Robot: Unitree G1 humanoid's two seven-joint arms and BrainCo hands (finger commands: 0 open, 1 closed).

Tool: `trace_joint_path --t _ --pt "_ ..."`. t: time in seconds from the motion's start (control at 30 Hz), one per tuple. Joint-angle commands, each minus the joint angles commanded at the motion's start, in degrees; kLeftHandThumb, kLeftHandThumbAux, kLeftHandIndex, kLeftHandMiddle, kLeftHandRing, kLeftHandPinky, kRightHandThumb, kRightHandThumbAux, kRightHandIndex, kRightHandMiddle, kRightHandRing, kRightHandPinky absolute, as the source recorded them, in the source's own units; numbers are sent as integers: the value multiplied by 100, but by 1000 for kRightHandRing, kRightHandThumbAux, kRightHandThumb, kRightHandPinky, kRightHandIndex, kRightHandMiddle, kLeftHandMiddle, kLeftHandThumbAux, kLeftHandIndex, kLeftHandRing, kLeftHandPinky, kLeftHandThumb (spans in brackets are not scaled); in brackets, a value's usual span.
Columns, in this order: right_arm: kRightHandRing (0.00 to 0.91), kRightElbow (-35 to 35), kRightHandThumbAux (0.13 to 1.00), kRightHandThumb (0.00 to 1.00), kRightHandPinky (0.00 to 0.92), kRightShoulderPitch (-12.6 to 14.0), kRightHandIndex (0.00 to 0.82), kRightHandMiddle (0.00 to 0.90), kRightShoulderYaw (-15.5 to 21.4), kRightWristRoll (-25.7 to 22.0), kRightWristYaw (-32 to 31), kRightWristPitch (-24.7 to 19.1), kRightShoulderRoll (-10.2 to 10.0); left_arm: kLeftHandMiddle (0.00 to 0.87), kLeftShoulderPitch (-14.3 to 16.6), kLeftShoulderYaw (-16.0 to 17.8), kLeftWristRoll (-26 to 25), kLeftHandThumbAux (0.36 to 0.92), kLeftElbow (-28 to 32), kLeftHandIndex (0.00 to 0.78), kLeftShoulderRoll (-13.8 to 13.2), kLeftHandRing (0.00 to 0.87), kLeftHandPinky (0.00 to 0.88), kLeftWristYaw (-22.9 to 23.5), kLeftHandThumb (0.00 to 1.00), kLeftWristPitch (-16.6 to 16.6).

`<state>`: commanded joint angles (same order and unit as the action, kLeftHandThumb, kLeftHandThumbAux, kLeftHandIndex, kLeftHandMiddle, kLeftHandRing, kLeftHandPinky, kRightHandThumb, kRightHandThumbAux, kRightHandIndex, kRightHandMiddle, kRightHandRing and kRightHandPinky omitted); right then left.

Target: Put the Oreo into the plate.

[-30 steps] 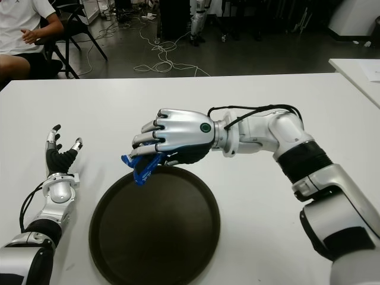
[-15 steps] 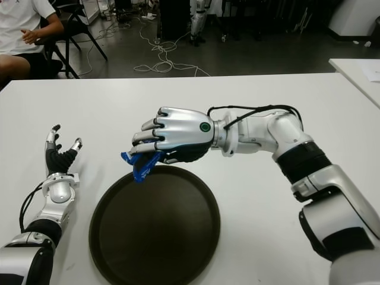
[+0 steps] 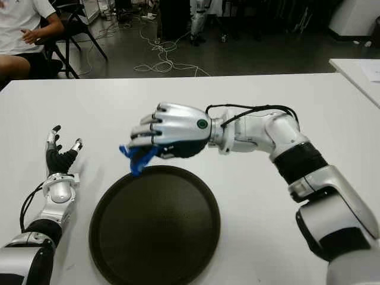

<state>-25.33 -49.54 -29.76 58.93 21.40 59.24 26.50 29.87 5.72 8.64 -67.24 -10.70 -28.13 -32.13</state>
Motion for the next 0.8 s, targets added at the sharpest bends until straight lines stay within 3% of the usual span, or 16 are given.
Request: trace_joint_path --t 0.03,0.1,0.13,0.17,0.2,0.23,0.3,0.4,0.5,0.8 --pt "783 -5 736 682 761 29 433 785 22 -43 32 -42 -25 68 -1 8 -11 736 -1 47 1 51 45 11 0 -6" --pt "713 -30 737 679 653 66 428 710 45 -172 -13 -110 -66 70 1 20 -31 733 -2 46 0 52 40 38 0 0" --pt "643 -127 741 543 574 65 402 639 17 -457 -284 -74 -85 71 0 23 -42 731 -1 46 -1 52 39 67 0 19" --pt "465 -195 729 347 381 63 308 463 -9 -670 -497 -43 -93 70 -2 23 -50 725 0 47 -2 51 38 87 0 33" --pt "350 -232 721 222 256 62 247 350 -27 -829 -656 -25 -96 70 -3 23 -56 722 1 47 -3 51 38 99 0 41" --pt "309 -348 718 177 212 25 226 310 -104 -1192 -1010 37 -100 70 -3 18 -61 720 2 48 -7 51 37 124 0 63" --pt "134 -556 689 72 86 -56 116 140 -274 -1951 -1742 122 -117 64 7 3 -62 715 -4 48 -34 47 32 190 0 141" --pt "44 -697 632 23 28 -112 38 45 -402 -2711 -2501 156 -140 46 19 -10 -57 711 -7 42 -65 36 15 256 0 232" --pt "14 -937 599 7 9 -188 12 14 -529 -3505 -3144 268 -254 34 95 47 -98 727 -257 31 -117 30 13 324 0 403" --pt "0 -1092 587 0 0 -220 0 0 -310 -3886 -3931 361 -405 31 166 211 -261 746 -441 16 -89 40 23 416 0 564"
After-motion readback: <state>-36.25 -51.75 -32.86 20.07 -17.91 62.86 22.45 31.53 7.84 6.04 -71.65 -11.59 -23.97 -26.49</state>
